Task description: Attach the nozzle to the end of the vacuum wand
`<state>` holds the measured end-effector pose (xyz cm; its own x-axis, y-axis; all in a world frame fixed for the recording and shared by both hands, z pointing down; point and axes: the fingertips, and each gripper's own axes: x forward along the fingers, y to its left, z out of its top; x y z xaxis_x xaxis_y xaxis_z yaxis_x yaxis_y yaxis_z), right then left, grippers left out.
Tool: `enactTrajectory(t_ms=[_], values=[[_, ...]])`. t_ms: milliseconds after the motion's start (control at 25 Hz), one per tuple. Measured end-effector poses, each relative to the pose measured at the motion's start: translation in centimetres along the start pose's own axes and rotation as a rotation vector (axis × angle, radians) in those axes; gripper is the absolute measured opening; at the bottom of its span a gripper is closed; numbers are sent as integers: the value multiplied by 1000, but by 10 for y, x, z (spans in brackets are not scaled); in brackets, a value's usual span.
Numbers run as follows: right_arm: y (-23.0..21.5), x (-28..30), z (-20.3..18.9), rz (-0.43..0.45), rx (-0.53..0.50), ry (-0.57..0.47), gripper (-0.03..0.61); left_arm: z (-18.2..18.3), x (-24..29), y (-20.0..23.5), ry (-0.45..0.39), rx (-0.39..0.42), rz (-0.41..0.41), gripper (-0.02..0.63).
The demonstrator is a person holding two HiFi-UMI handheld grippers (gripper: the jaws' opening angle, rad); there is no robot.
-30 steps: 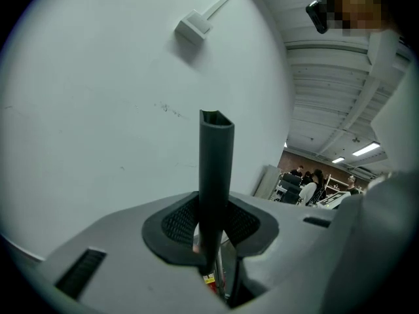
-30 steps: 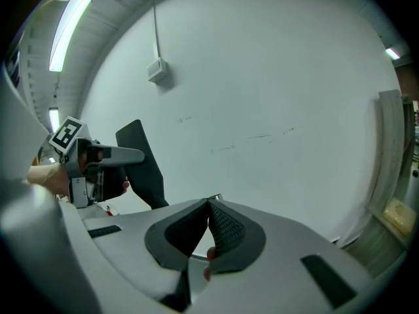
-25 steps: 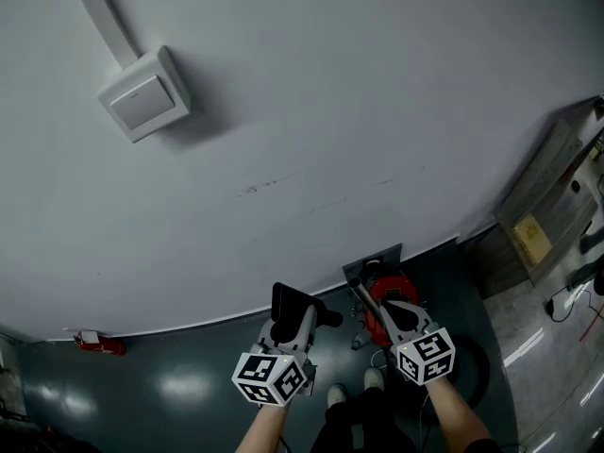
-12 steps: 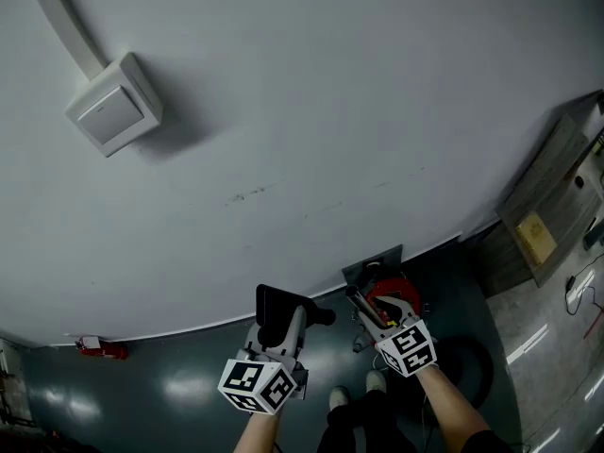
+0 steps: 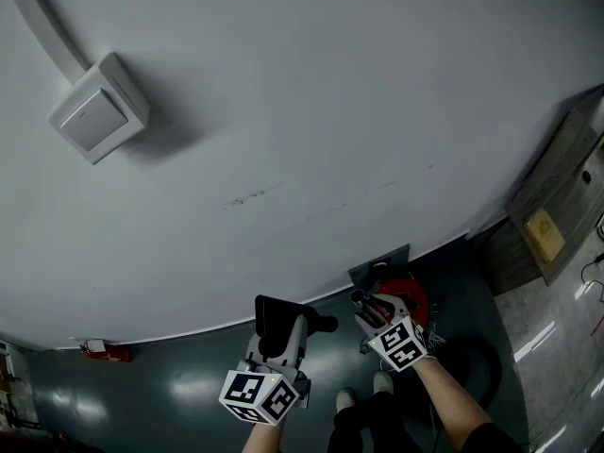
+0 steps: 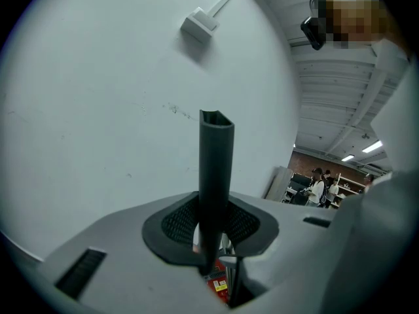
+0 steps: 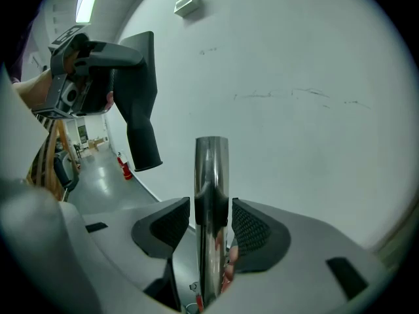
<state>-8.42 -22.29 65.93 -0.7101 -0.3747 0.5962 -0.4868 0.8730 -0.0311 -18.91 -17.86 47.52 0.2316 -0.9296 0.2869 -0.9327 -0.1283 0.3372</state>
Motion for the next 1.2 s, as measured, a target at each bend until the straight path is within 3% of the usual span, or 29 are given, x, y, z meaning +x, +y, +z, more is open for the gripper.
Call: enactTrajectory(t_ms=[240,760,1200], values=[[-4,9,-8,-22,-9,5,155,-1,2,2,0,3,2,86],[-1,3,-10,-20,-12,2,153,13,2,-7,-15,2,-9,86],[14,-21,-15,-26,-9,5,153,48,16,-58,-35,9,-133,86]])
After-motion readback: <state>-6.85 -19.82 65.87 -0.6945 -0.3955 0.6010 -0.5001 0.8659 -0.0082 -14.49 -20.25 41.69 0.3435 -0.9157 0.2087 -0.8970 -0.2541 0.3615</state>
